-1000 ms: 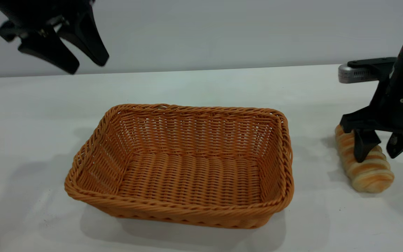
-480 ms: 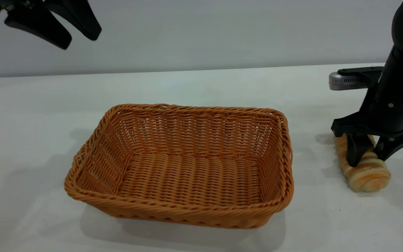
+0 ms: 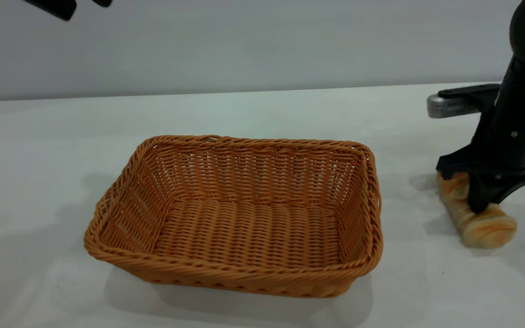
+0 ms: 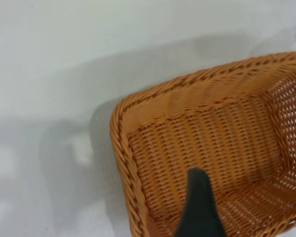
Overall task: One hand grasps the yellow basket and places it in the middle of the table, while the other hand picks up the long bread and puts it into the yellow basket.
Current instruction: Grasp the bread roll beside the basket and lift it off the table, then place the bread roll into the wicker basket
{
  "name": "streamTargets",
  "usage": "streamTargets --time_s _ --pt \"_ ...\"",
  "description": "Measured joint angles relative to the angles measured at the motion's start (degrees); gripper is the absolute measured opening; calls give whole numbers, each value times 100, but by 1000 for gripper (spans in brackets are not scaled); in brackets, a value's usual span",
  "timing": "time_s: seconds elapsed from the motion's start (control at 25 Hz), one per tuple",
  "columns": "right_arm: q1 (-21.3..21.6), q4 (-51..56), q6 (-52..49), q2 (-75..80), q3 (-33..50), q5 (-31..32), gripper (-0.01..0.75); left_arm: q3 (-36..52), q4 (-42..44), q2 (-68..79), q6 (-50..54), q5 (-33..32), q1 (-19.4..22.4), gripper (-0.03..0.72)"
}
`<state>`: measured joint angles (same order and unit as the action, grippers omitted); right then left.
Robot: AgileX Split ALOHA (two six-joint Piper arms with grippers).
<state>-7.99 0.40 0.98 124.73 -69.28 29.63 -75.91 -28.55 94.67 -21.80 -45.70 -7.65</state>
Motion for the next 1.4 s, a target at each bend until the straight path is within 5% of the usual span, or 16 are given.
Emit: streamTargets --time_s 0.48,1.0,1.4 --pt "-220 45 116 -2003 11 753 52 0 290 -377 -188 -208 0 594" --pt "-2452 143 155 -2500 42 495 50 0 569 -820 173 -397 0 594" --pt "-3194 160 254 -1288 42 -460 50 0 569 -1156 226 -427 0 594"
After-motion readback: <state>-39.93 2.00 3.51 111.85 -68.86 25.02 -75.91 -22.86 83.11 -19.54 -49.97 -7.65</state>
